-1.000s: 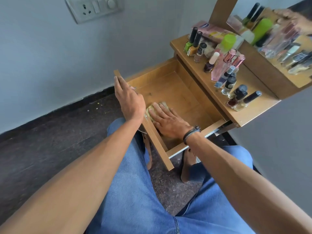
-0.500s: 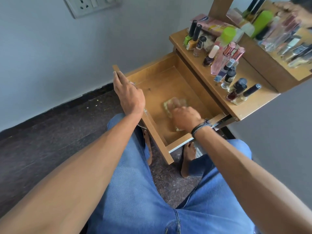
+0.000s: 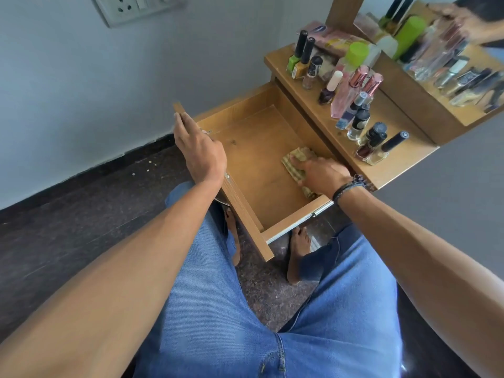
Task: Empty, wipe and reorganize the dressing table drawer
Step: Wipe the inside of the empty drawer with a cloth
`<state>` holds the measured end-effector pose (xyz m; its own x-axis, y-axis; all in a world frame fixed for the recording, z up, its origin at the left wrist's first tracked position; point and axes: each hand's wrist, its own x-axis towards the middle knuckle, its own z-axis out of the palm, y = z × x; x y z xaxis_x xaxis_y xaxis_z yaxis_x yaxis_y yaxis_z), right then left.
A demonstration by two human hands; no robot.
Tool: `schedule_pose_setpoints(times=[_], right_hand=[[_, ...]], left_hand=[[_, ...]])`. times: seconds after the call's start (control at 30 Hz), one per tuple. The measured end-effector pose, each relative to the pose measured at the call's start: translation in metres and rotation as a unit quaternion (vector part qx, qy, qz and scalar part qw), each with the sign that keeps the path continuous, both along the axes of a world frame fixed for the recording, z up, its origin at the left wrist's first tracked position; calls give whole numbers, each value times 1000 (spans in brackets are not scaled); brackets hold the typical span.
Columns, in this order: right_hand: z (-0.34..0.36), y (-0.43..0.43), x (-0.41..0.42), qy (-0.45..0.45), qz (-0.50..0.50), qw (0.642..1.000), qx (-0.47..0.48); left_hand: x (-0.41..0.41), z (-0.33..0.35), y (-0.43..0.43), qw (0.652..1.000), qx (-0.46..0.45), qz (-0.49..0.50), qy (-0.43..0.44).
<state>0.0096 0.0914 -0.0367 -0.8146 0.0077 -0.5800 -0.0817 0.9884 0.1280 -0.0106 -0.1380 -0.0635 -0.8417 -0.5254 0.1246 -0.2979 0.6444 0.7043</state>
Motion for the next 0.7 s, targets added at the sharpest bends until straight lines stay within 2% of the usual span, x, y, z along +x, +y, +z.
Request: schedule_pose_setpoints(times=[0.13, 0.3, 0.4, 0.57, 0.7], right_hand=[[-4, -21, 17, 49, 5, 999, 3], [-1, -61, 52, -18, 68, 993, -92], [-2, -85, 65, -8, 116, 987, -115], [3, -64, 59, -30, 78, 989, -121], [13, -12, 24, 9, 7, 999, -47]], left_hand=[[-1, -2, 0, 1000, 6, 2, 4], [-2, -3, -1, 1000, 2, 0, 5], [-1, -2, -1, 1000, -2, 1, -1], [2, 1, 0, 1000, 0, -1, -2], [3, 4, 1, 1000, 7, 1, -7]])
